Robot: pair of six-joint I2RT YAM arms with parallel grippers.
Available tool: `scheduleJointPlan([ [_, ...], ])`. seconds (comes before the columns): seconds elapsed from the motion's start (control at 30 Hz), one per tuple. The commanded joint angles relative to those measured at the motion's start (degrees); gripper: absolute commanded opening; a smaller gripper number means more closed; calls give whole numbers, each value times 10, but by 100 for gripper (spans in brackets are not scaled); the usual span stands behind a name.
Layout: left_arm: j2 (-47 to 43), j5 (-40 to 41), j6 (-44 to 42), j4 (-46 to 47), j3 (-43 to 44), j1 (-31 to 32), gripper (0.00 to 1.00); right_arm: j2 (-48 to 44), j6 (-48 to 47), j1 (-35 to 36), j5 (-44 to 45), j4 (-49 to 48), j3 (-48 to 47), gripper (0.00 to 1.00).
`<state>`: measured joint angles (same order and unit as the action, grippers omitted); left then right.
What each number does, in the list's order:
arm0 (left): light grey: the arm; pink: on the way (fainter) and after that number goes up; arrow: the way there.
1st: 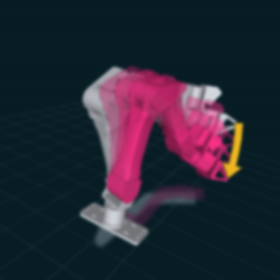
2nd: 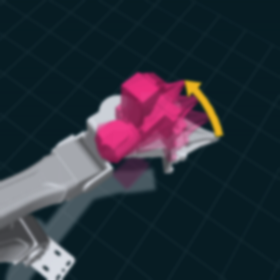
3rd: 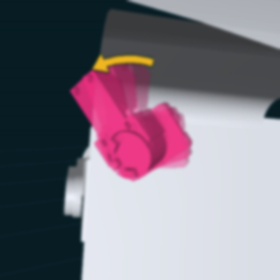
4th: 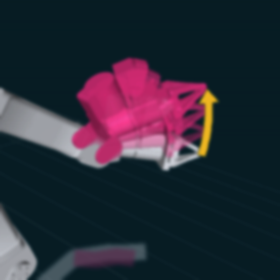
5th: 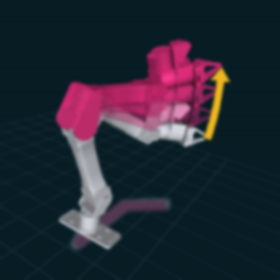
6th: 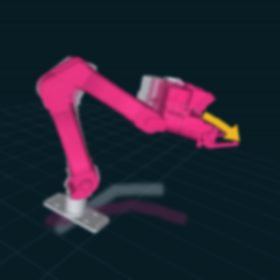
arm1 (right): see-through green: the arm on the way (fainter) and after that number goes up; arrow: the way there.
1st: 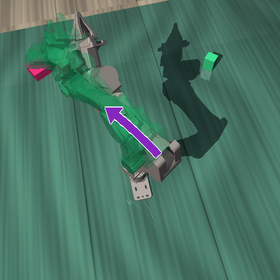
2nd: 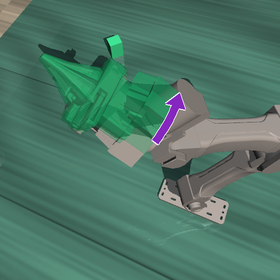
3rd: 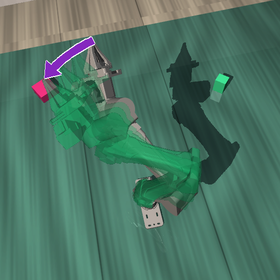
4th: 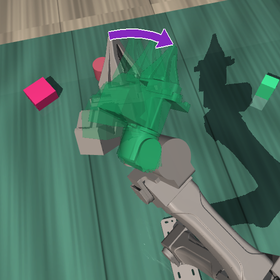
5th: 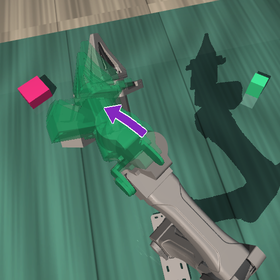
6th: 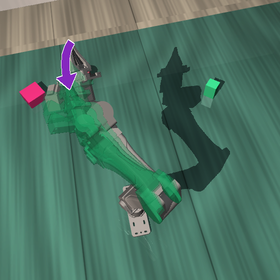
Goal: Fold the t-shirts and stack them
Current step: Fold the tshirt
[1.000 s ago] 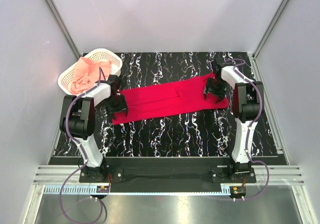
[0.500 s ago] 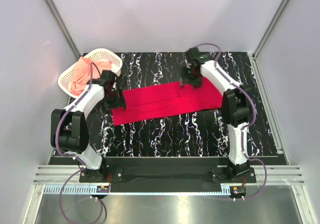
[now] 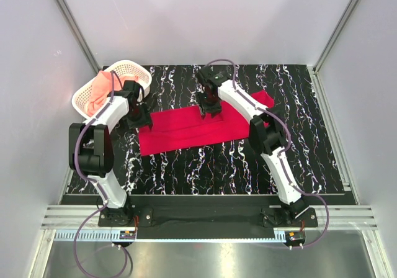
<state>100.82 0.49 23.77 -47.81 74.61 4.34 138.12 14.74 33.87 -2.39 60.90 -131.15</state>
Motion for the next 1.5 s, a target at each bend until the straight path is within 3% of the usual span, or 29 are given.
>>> scheduleJointPlan([
  [0.0, 1, 25, -14, 11, 26, -6, 65, 6, -3, 11, 59, 29, -17, 52],
  [0.27, 4, 30, -38, 17, 16, -26, 63, 27, -10, 23, 76, 25, -2, 47],
  [0.5, 10, 0, -36, 28, 3, -34, 52, 40, -24, 22, 91, 21, 5, 40],
  [0.87, 2, -42, -16, 41, -24, -34, 52, 68, -31, 22, 97, 14, -5, 39],
  [1.2, -1, -40, -7, 43, -48, -34, 51, 75, -31, 22, 107, 17, -10, 15],
  [1.3, -3, -38, -7, 45, -57, -34, 51, 61, -31, 22, 112, 12, -2, 17],
  [1.43, -5, -45, -6, 49, -68, -34, 51, 50, -32, 22, 116, 14, 8, 37],
  [1.47, -9, -48, -5, 50, -70, -34, 51, 49, -33, 23, 118, 16, 7, 37],
])
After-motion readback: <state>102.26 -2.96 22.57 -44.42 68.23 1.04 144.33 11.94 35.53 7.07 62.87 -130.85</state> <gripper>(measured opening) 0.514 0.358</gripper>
